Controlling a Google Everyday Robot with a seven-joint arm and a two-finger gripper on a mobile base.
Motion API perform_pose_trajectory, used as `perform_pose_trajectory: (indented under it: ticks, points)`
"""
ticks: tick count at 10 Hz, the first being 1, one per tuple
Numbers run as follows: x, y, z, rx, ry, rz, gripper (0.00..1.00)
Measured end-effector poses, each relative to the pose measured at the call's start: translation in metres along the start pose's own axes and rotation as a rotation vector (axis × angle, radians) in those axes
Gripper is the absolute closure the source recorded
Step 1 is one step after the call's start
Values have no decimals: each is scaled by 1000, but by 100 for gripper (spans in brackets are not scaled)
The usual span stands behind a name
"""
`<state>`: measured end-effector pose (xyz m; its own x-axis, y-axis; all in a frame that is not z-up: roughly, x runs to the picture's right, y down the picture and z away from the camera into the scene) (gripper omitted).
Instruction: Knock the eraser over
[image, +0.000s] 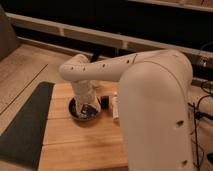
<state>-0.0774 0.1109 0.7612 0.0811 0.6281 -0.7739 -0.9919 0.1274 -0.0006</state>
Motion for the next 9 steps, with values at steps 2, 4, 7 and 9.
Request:
perform_pose_trajectory:
  ticks: [2, 4, 7, 9]
  points:
    - [-18, -8, 12, -33, 10, 5, 35]
    - [-18, -4, 11, -35, 9, -3, 35]
    - [-20, -4, 16, -21, -4, -14, 35]
    - [-26, -5, 32, -12, 22, -33, 35]
